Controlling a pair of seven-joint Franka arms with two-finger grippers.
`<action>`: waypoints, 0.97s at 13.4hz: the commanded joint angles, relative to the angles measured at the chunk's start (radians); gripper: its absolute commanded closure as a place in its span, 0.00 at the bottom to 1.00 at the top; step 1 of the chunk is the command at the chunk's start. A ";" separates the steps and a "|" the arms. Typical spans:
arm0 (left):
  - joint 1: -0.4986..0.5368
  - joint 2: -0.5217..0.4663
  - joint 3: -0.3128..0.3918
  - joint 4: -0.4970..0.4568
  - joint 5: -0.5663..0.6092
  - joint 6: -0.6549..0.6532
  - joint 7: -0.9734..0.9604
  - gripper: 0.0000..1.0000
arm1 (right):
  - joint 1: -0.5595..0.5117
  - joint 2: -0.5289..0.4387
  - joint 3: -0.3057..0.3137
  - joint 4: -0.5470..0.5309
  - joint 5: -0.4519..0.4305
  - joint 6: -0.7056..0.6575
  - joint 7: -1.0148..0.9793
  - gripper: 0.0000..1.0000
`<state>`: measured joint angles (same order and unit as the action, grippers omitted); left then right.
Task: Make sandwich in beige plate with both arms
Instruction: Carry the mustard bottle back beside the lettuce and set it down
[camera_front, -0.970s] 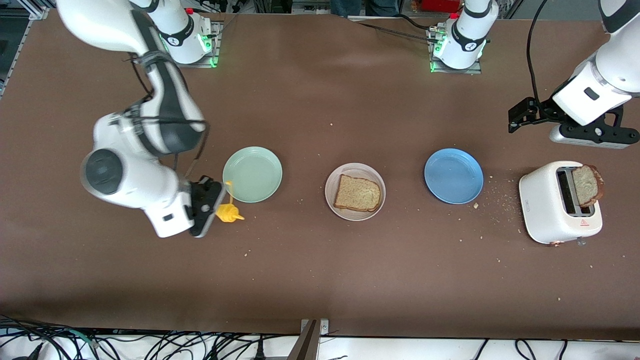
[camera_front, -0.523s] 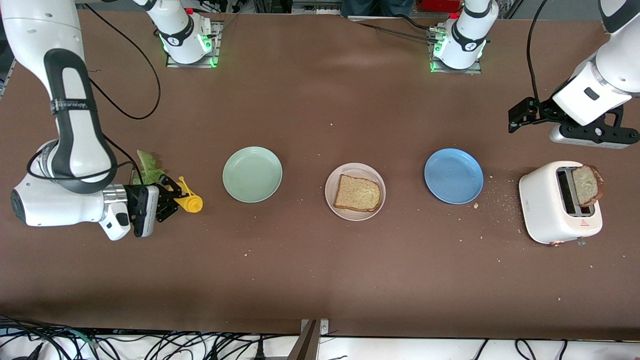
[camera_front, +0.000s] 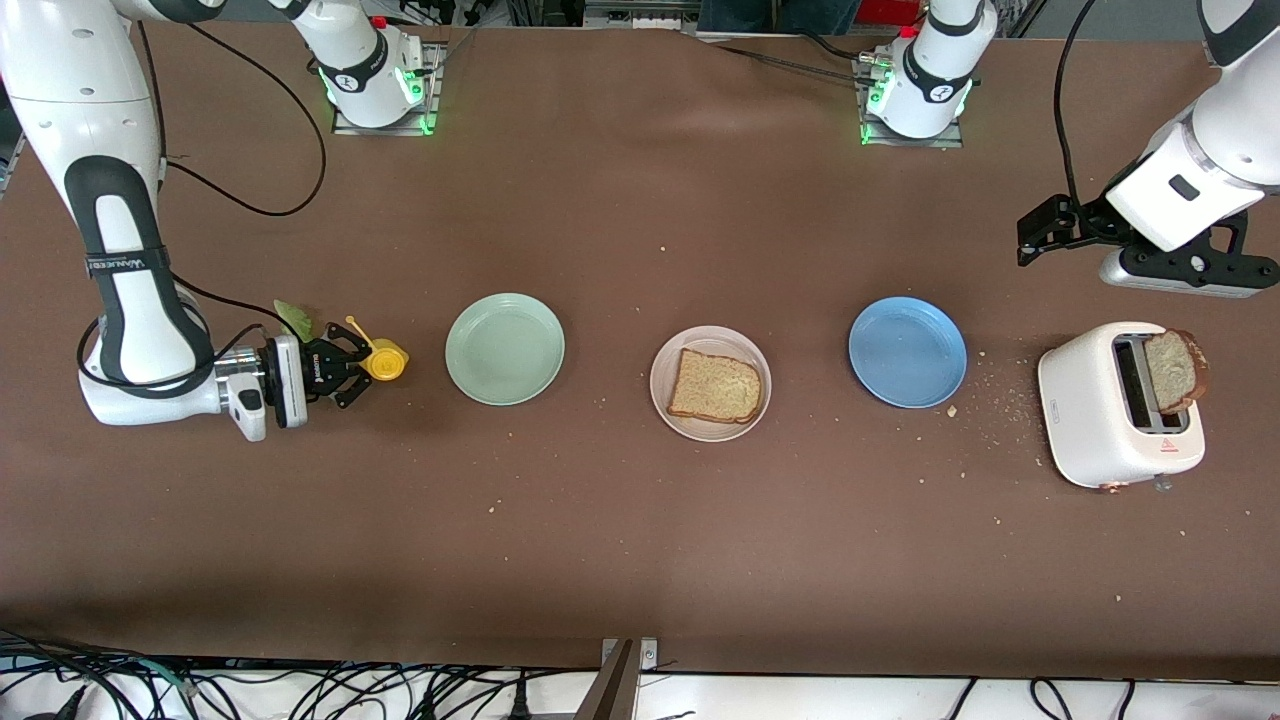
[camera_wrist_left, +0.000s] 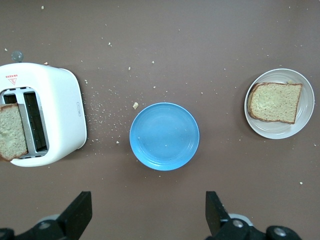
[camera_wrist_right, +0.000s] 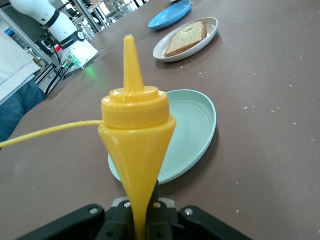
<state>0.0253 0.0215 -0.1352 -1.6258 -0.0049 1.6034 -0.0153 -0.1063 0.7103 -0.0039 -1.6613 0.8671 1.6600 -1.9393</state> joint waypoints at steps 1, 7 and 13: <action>0.005 0.003 -0.006 0.015 0.000 -0.017 -0.008 0.00 | -0.027 0.026 0.019 -0.008 0.055 -0.052 -0.127 1.00; 0.004 0.005 -0.006 0.015 0.000 -0.017 -0.008 0.00 | -0.078 0.110 0.019 -0.006 0.107 -0.149 -0.239 1.00; 0.004 0.003 -0.007 0.015 0.000 -0.017 -0.008 0.00 | -0.096 0.140 0.019 -0.005 0.107 -0.172 -0.273 0.98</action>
<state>0.0246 0.0215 -0.1365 -1.6258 -0.0049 1.6034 -0.0153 -0.1801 0.8452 -0.0011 -1.6650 0.9538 1.5123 -2.1940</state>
